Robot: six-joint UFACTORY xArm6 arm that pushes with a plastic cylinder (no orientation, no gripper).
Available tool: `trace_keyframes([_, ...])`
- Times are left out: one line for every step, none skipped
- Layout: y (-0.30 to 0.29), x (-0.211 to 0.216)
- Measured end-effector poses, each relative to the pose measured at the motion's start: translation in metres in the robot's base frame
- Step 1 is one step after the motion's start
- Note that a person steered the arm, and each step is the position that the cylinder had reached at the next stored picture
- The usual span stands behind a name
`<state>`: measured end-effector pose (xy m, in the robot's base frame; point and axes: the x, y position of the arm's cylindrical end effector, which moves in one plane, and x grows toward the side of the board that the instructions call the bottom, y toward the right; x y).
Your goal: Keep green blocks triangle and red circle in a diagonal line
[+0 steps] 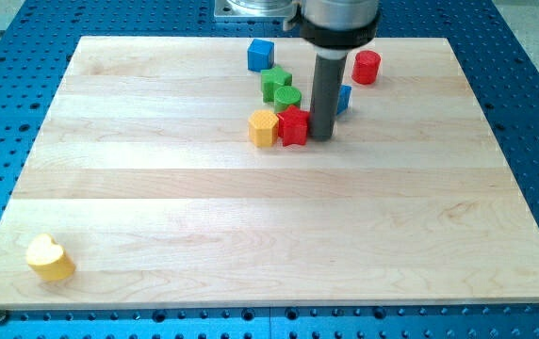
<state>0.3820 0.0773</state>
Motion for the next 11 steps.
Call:
trace_keyframes([0.032, -0.031])
trace_keyframes([0.053, -0.058])
trace_keyframes([0.059, -0.074])
trace_keyframes([0.062, -0.108])
trace_keyframes([0.096, -0.127])
trace_keyframes([0.069, -0.134])
trace_keyframes([0.077, -0.15])
trace_keyframes([0.107, -0.152])
trace_keyframes([0.117, -0.144])
trace_keyframes([0.07, -0.074])
trace_keyframes([-0.001, -0.051])
